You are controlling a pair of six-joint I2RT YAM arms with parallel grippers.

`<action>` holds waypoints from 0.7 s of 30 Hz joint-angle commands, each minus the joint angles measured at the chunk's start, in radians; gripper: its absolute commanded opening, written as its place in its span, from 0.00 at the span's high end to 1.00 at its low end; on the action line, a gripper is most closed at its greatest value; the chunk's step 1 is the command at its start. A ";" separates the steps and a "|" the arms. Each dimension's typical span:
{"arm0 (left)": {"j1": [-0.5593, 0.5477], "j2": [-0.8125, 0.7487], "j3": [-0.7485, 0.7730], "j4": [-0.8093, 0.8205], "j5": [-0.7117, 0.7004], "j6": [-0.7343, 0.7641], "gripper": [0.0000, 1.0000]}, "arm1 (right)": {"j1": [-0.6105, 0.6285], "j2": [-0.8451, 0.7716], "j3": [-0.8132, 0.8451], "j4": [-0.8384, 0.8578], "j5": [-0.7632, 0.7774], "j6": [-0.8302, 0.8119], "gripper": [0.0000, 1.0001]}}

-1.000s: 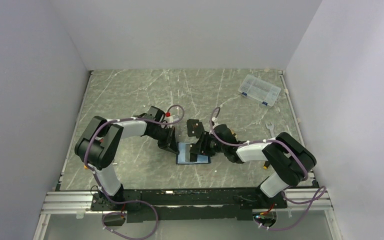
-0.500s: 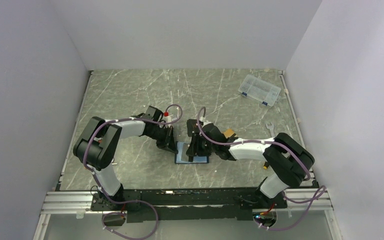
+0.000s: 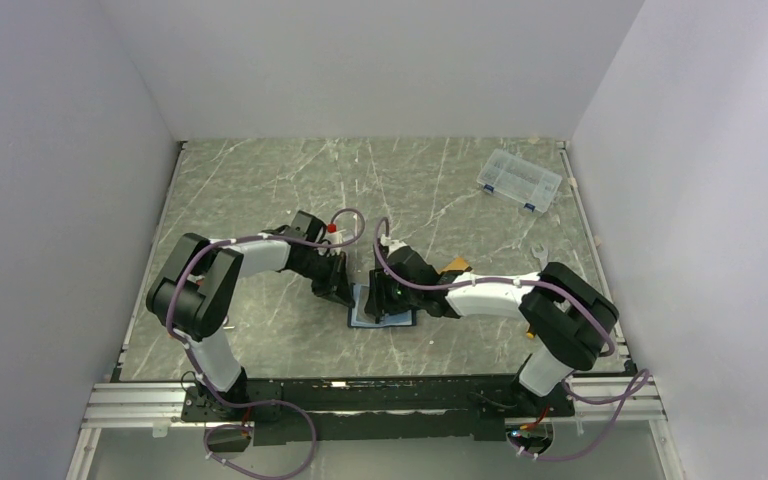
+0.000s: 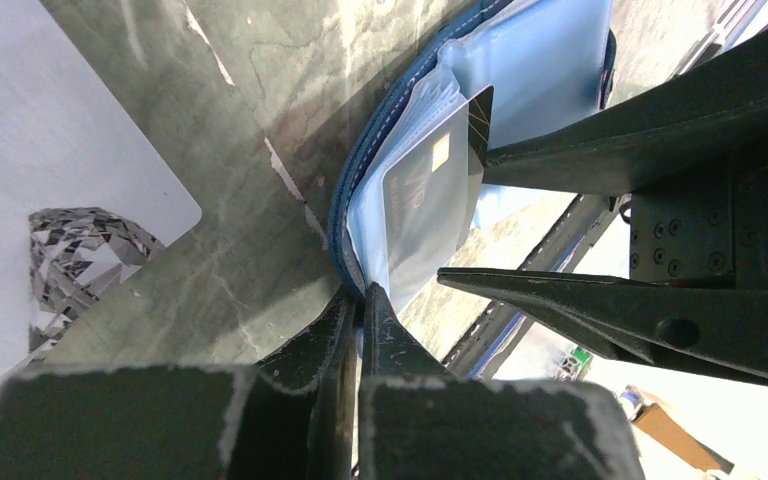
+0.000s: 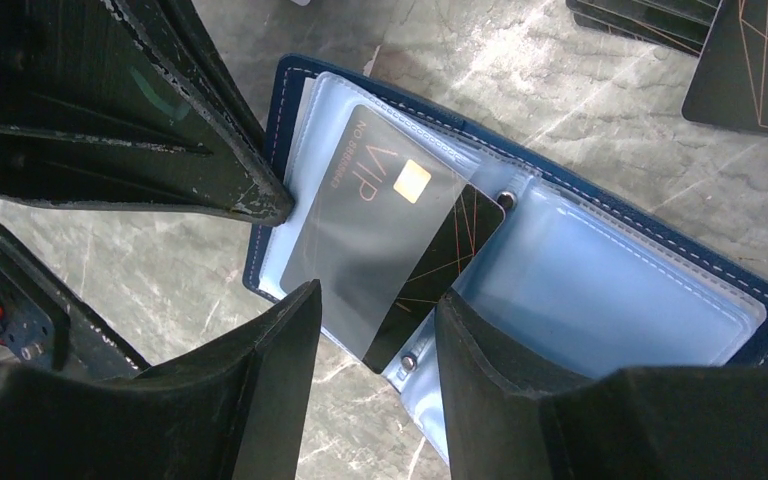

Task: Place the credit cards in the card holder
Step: Insert the credit card into the card holder.

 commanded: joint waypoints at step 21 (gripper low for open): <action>-0.058 0.076 0.159 -0.155 0.046 0.194 0.68 | 0.047 -0.038 0.009 0.084 -0.068 -0.114 0.50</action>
